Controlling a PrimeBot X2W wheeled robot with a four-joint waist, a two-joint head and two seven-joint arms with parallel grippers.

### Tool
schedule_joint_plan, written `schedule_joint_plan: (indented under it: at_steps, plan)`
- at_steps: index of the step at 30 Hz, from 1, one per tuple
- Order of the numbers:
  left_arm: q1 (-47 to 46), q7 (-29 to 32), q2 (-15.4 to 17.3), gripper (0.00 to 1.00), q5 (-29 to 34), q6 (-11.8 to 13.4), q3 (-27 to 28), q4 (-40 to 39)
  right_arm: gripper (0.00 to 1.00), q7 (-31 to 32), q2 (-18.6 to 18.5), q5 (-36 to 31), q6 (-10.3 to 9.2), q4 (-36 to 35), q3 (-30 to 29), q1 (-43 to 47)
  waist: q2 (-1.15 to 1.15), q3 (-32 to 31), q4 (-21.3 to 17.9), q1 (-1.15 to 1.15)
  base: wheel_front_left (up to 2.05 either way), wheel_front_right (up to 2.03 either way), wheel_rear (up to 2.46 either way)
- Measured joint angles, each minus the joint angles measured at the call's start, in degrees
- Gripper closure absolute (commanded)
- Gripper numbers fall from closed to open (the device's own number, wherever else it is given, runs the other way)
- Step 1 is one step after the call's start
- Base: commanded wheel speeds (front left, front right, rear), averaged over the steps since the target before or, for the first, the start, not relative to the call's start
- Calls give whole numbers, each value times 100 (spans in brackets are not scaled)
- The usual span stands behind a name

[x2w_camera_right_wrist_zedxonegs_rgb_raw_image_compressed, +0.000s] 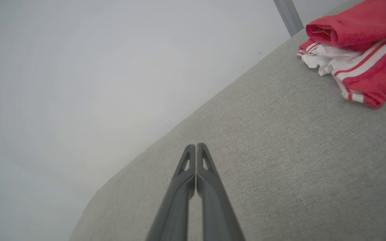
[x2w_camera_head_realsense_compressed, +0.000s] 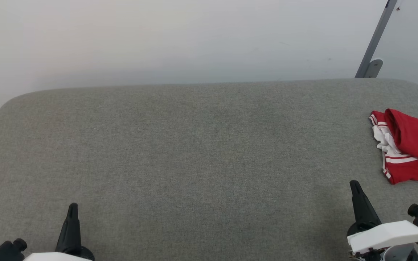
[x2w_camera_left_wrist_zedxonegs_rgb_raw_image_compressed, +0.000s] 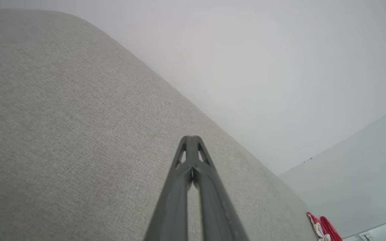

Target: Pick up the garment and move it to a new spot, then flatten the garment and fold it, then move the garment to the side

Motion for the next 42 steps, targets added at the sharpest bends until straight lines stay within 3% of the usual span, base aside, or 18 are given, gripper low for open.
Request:
schedule_joint_plan:
  at_steps: [42]
  plan:
    - [-657,676,-138,100,-2537,0,15,328,100,673,186,2479,0,-4,-344,-301,0,49,3,0,0,0,0]
